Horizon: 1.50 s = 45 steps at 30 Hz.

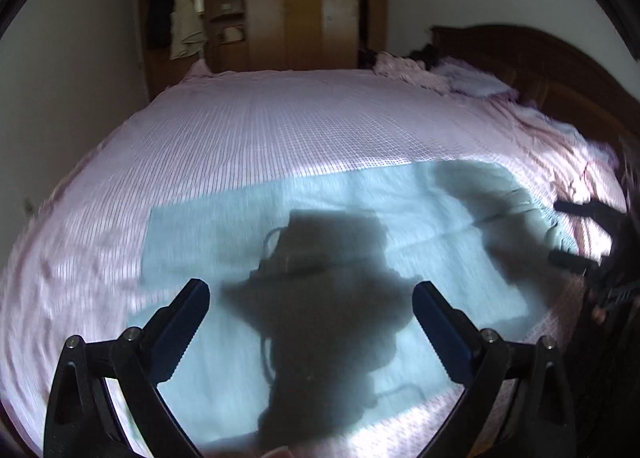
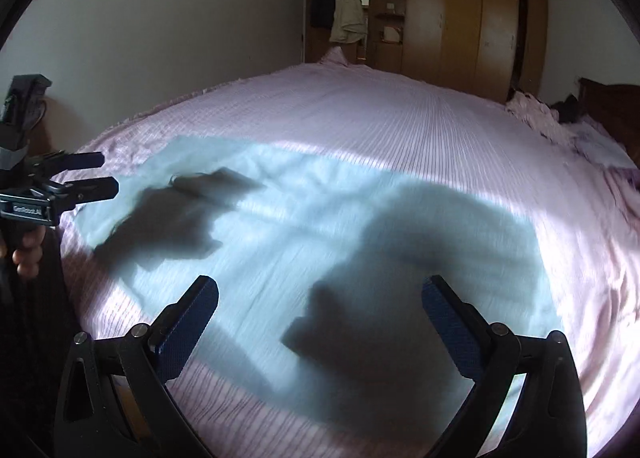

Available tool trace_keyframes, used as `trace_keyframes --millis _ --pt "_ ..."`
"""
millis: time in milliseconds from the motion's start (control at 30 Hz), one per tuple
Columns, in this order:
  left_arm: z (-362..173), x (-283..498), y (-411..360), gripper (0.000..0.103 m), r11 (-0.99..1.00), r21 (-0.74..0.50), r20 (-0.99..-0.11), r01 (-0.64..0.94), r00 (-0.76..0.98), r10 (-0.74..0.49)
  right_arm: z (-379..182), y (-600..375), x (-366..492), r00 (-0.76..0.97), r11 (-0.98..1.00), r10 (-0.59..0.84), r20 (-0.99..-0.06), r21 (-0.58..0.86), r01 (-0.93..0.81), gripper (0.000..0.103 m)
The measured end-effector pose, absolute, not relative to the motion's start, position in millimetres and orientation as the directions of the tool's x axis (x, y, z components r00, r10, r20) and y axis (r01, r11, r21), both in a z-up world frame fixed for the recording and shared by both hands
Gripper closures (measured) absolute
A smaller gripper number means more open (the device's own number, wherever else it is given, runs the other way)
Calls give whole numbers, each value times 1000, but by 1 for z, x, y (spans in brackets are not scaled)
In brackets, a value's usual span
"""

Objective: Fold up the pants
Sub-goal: 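Grasp the waistband corners of the blue pants with both grippers, then lift the pants with both grippers and fold them over toward the legs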

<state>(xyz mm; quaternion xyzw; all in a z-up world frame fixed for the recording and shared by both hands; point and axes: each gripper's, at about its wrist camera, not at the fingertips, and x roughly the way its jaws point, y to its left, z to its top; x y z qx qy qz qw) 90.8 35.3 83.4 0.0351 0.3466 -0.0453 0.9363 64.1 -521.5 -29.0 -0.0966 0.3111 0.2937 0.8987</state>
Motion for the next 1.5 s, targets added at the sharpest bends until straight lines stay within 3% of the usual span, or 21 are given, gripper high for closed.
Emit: trace_keyframes --millis 133,233,400,600,767,933,1033,1133,1267,1333,1367,1400,1433,1500 --pt "94 152 41 0 973 73 -707 218 700 -103 -12 -531 133 539 785 519 -663 121 -607 5" --pt "88 201 33 0 911 115 -773 395 611 -167 -6 -527 182 467 733 563 -682 152 -662 5" --pt "56 284 22 0 842 184 -826 507 544 -147 -14 -492 246 420 635 581 -697 65 -770 5" --pt "13 341 8 0 793 165 -859 586 480 -176 -77 -430 294 268 421 478 -837 -49 -906 5" --pt "-2 360 15 0 800 106 -871 591 443 -212 -110 -417 326 164 406 433 -886 29 -913 12" --pt "-8 359 36 3 794 97 -871 601 437 -224 -107 -425 345 114 400 421 -900 72 -914 43" --pt "-4 349 43 22 776 54 -885 628 391 -254 -102 -434 349 59 384 401 -914 109 -917 57" --pt "-4 337 42 24 738 64 -904 671 352 -242 -99 -449 349 28 326 361 -932 98 -940 57" --pt "-10 336 36 20 732 48 -922 679 312 -228 -105 -439 352 32 345 356 -934 99 -933 56" --pt "-7 339 35 35 725 23 -925 688 290 -246 -105 -431 349 44 341 344 -938 81 -937 58" --pt "-3 343 33 63 718 11 -922 696 284 -262 -105 -421 343 53 337 337 -940 68 -939 61" --pt "0 340 34 93 709 -12 -921 705 268 -282 -104 -418 342 49 328 334 -941 67 -942 73" --pt "1 338 34 98 705 -27 -924 709 252 -289 -102 -415 340 47 318 334 -942 66 -946 92" --pt "3 330 34 98 706 8 -918 708 285 -276 -98 -409 336 55 322 332 -942 58 -945 103"
